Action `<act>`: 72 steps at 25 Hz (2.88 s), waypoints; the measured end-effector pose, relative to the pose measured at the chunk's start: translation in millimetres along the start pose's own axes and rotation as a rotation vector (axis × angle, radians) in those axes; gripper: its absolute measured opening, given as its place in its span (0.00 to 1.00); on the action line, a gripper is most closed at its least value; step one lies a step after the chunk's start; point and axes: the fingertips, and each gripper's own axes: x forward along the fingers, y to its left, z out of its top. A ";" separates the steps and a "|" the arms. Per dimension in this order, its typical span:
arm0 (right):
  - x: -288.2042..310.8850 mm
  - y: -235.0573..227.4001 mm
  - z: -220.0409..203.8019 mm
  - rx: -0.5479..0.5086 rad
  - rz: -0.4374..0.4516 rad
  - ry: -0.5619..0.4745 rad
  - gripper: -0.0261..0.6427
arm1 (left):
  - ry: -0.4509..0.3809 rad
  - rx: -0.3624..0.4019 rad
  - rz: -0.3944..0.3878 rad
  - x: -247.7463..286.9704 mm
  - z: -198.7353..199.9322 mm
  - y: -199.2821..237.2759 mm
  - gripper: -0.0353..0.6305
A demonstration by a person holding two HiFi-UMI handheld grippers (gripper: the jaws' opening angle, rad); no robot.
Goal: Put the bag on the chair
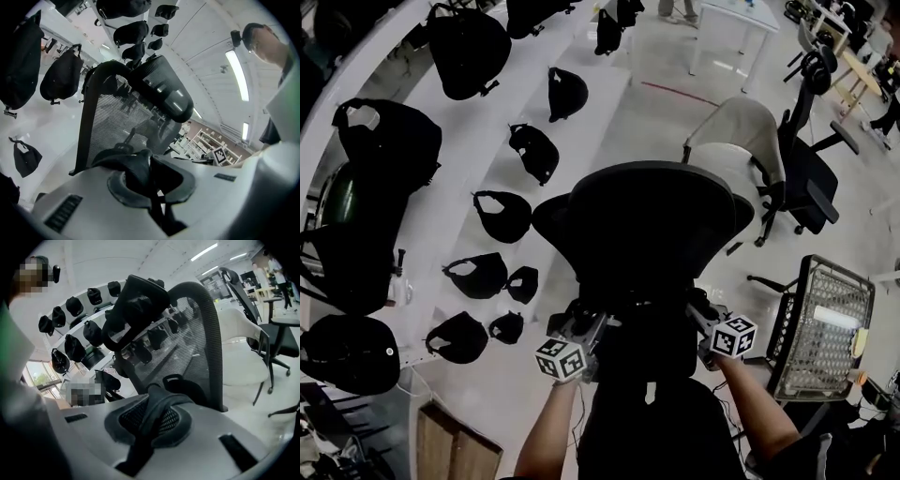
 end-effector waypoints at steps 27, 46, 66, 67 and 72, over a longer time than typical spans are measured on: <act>72.4 -62.0 -63.6 0.121 -0.109 0.253 0.07 | 0.126 -0.189 0.078 61.1 -52.6 106.7 0.09; 133.2 -117.6 -41.1 -0.342 -0.212 0.470 0.08 | 0.217 -0.049 0.013 117.6 -37.3 158.9 0.09; 127.3 -131.7 -60.8 -0.223 -0.202 0.503 0.51 | 0.348 0.063 0.094 104.1 -81.2 185.2 0.47; 125.0 -129.8 -60.8 -0.201 -0.194 0.498 0.57 | 0.336 0.057 0.105 101.0 -81.4 185.4 0.47; 104.2 -126.9 -55.4 -0.155 -0.195 0.459 0.63 | 0.287 0.075 0.154 82.1 -76.5 178.1 0.49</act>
